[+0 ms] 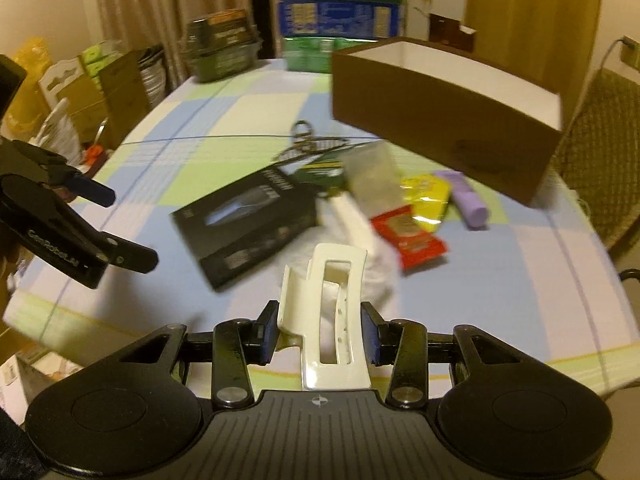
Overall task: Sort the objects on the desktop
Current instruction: 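Grasp the white hair clip with the right tool while the left tool approaches the black FLYCO box, then grasp the black FLYCO box with the left tool while the right tool lifts the clip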
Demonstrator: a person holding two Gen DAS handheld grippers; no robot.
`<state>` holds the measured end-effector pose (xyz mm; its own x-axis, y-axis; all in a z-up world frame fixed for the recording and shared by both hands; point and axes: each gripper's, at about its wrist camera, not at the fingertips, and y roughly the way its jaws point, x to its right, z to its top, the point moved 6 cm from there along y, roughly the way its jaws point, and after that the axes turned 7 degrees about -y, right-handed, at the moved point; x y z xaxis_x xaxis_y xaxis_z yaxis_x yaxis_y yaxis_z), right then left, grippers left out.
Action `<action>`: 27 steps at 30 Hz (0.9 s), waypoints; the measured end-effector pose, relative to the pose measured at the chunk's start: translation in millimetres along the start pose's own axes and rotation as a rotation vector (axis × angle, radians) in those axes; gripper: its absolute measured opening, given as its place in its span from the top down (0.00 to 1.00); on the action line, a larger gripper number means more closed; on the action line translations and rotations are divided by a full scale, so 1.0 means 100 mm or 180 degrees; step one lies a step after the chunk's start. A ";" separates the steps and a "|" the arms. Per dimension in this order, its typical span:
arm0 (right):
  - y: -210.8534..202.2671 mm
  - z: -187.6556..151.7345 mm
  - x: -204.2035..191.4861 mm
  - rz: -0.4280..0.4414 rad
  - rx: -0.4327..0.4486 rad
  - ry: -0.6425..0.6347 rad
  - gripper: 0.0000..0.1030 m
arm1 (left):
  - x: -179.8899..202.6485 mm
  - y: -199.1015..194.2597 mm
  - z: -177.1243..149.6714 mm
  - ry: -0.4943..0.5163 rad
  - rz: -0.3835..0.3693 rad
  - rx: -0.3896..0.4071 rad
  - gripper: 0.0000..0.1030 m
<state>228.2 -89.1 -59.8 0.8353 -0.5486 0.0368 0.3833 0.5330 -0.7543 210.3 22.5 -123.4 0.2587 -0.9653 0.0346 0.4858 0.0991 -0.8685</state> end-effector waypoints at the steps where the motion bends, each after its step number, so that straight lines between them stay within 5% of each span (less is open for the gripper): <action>1: 0.00 0.01 0.07 -0.0025 -0.0007 0.0014 0.62 | 0.04 0.02 0.04 -0.0008 0.0005 0.0008 0.01; 19: 0.04 0.03 1.26 -0.0027 -0.0065 0.0111 0.62 | 0.29 0.57 0.49 0.0013 0.0304 -0.0069 0.01; 27: 0.14 0.13 1.39 -0.0054 -0.0121 0.0372 0.62 | 0.29 0.84 0.58 0.0321 0.0091 -0.0238 0.06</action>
<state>354.9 -150.2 -56.7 0.7763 -0.6299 -0.0254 0.3799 0.4995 -0.7786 306.9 16.5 -166.5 0.1844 -0.9821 -0.0374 0.4148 0.1122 -0.9030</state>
